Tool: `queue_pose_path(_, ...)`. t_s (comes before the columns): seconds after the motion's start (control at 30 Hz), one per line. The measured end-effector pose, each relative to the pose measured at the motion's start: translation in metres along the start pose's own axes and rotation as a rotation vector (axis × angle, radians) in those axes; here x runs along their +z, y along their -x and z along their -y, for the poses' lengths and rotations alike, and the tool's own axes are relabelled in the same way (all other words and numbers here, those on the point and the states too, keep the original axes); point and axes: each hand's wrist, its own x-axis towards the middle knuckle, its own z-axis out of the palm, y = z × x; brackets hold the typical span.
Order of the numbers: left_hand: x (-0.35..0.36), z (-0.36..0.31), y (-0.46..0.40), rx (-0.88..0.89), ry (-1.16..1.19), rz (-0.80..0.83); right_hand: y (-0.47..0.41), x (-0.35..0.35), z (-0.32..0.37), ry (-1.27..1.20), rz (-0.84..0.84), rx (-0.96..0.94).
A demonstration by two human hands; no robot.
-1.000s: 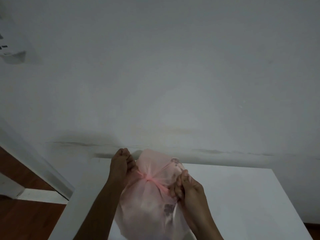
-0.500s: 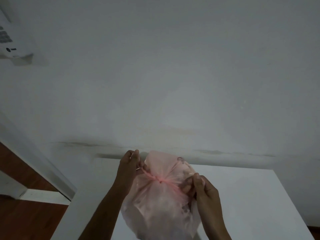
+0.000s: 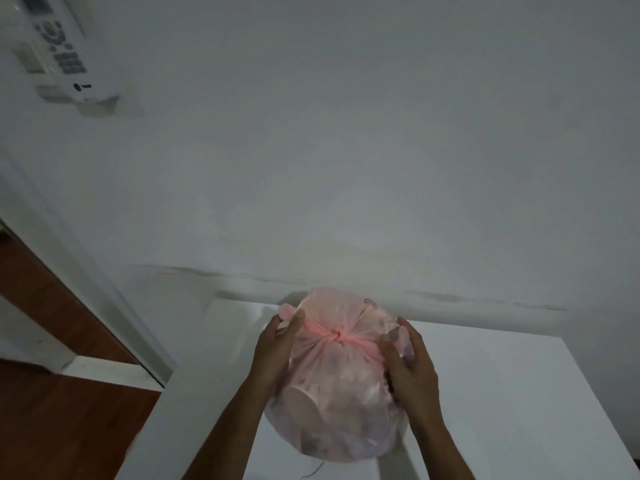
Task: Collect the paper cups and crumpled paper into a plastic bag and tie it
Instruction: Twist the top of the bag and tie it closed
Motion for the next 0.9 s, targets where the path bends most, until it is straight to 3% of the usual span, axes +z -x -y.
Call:
queue_pose_path(0.23, -0.069, 0.004, 0.020, 0.045, -0.103, -0.192, 0.013, 0.059, 0.011, 0.023, 0.104, -0.057)
queue_pose_path(0.37, -0.140, 0.014, 0.032, 0.077, 0.014, -0.321, 0.035, 0.122, 0.028, 0.001, 0.215, -0.100)
queue_pose_path(0.5, -0.215, 0.014, 0.040, 0.065, 0.143, -0.428, 0.059, 0.196, 0.051, -0.020, 0.326, -0.138)
queue_pose_path(0.73, -0.387, 0.039, 0.011, 0.042, 0.137, -0.500, 0.108, 0.358, 0.097, -0.014, 0.403, -0.216)
queue_pose_path(0.9, -0.491, 0.077, -0.029, -0.057, 0.180, -0.529, 0.136, 0.479, 0.097, 0.071, 0.366, -0.091)
